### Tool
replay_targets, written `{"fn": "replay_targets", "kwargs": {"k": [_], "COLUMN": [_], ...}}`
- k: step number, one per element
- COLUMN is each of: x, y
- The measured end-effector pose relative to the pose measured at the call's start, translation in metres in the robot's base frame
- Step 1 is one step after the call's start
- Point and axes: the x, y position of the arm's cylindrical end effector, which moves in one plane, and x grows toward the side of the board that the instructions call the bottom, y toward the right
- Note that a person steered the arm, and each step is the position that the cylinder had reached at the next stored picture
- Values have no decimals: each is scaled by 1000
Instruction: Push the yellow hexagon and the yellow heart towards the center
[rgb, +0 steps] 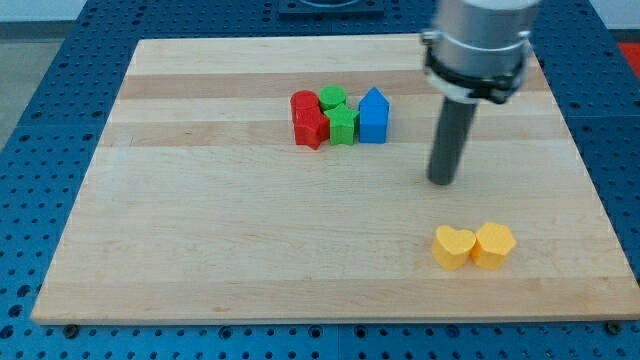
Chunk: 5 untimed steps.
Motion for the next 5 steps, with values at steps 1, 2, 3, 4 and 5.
{"fn": "replay_targets", "kwargs": {"k": [1, 2, 3, 4, 5], "x": [25, 53, 76, 82, 89], "y": [47, 81, 93, 93, 91]}}
